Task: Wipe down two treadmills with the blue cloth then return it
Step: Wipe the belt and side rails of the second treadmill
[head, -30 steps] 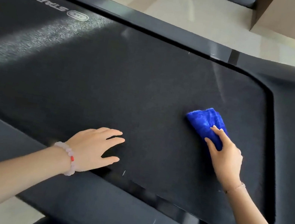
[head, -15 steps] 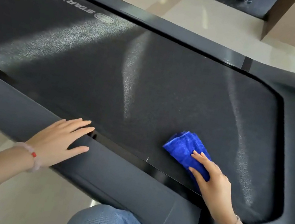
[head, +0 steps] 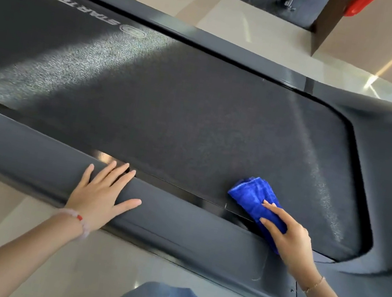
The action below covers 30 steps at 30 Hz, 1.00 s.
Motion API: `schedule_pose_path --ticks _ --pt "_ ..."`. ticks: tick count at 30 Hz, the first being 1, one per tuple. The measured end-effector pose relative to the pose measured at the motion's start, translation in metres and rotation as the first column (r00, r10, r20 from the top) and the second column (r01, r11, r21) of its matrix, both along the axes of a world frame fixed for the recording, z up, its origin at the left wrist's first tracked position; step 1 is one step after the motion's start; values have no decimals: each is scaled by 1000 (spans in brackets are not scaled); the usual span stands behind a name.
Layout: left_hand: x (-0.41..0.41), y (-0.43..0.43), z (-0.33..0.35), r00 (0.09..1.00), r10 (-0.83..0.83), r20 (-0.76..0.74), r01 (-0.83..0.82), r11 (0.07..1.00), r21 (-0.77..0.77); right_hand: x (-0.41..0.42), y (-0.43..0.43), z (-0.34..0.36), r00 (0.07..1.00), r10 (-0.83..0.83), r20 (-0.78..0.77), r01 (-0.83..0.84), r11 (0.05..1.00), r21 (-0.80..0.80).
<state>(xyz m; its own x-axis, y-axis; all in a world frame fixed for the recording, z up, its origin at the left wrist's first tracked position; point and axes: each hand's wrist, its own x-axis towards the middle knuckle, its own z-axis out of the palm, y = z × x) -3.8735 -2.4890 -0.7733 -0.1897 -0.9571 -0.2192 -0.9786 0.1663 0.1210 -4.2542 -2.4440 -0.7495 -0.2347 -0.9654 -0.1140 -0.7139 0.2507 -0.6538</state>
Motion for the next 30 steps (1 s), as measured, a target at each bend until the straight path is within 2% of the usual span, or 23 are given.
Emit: schedule_pose_path --ticks 7,12,15,18,21,23,26,30 --pt "0 2 -2 1000 -21 -6 20 1000 -10 21 11 12 999 -23 -48 26 997 72" --pt "2 1 4 999 -42 -10 43 998 35 40 21 28 984 -174 39 176 984 -30" --pt "6 1 4 997 -65 -34 66 997 47 69 37 25 986 -169 -2 169 986 -4" --pt "10 -7 4 990 -60 -129 73 992 100 97 50 11 981 -157 -115 162 986 43" --pt "20 -15 10 956 -51 -289 101 982 160 117 46 13 986 -152 -70 154 987 34" --pt "32 -15 13 927 -76 -368 136 981 140 135 41 15 992 -89 -84 93 994 49" --pt "60 -6 10 949 -139 -283 155 987 32 170 31 14 993 14 -114 -9 999 48" --pt "109 6 5 986 -78 -146 65 994 -88 209 18 11 983 147 -107 -144 989 37"
